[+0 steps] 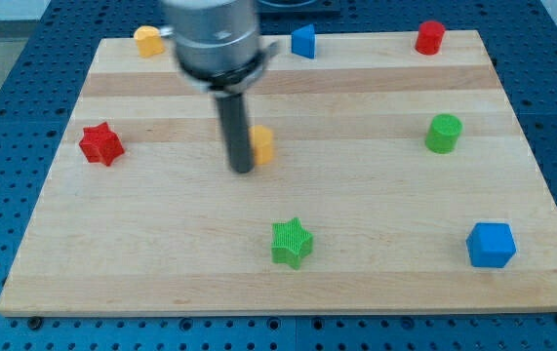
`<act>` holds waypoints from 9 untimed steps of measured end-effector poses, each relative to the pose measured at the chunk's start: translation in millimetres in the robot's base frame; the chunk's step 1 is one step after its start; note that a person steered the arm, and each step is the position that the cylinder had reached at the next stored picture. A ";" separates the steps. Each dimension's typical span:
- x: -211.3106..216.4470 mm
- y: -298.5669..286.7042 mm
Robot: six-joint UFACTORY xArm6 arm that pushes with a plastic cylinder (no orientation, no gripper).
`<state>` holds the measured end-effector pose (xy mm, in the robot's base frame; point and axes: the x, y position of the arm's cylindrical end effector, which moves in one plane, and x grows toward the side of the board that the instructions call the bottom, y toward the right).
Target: Slide the green circle into the hexagon
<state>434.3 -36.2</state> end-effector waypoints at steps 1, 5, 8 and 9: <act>0.3 21.9; 13.5 255.6; -43.7 274.1; -43.8 195.3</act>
<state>390.5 159.1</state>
